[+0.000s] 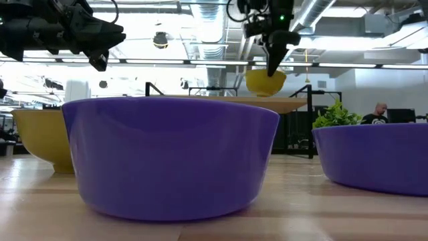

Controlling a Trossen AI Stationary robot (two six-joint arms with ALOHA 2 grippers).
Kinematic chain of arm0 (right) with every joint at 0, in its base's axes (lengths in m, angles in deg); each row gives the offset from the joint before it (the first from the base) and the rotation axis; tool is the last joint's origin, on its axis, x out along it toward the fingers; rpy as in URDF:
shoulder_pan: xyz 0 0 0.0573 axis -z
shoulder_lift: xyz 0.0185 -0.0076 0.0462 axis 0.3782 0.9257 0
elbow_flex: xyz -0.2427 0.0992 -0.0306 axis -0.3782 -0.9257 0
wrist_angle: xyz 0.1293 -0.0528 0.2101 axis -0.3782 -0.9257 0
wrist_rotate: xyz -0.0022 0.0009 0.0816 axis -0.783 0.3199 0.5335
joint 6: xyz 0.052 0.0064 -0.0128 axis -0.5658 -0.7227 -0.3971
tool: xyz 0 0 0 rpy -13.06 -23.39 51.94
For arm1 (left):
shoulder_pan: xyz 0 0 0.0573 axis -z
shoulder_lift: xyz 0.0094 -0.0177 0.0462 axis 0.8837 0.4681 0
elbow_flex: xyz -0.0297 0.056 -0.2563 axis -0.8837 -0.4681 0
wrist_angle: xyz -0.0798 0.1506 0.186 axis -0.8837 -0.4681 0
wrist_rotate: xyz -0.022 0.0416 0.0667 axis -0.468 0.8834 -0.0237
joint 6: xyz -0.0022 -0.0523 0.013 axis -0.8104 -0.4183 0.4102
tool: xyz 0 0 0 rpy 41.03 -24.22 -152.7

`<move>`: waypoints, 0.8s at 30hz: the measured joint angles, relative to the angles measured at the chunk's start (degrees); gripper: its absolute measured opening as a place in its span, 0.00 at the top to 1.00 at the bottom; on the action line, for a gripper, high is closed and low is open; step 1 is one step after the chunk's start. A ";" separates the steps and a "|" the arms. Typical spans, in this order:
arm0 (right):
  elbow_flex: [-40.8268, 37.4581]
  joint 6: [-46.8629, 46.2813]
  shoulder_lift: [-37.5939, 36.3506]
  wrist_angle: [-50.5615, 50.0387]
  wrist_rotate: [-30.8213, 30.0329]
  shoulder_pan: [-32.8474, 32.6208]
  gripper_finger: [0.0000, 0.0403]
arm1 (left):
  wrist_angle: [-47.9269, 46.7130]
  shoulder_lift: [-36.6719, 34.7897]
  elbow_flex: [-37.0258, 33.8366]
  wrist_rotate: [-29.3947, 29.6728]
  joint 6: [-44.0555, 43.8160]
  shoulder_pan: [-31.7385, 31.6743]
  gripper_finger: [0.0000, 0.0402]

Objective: Pick & Place Mini bowls
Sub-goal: Put the right white patterned bowl on the shelf

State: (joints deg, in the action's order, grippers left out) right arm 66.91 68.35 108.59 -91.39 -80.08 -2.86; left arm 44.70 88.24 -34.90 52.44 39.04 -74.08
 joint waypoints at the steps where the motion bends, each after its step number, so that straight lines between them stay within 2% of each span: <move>1: 0.02 -0.03 0.44 0.19 -0.13 0.11 1.00 | 0.09 0.06 0.00 -0.01 0.00 0.00 0.80; 8: 0.00 -2.09 2.35 -0.41 -1.90 1.43 1.00 | 0.45 0.05 -0.02 0.01 0.00 0.00 0.80; 24: 0.00 -2.03 2.39 -0.01 -1.28 0.54 1.00 | 1.21 0.04 -0.01 -0.01 0.00 0.00 0.80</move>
State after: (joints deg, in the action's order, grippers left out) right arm 66.91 66.32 110.98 -91.40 -81.36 -2.32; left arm 45.91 88.28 -34.92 52.43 39.04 -74.08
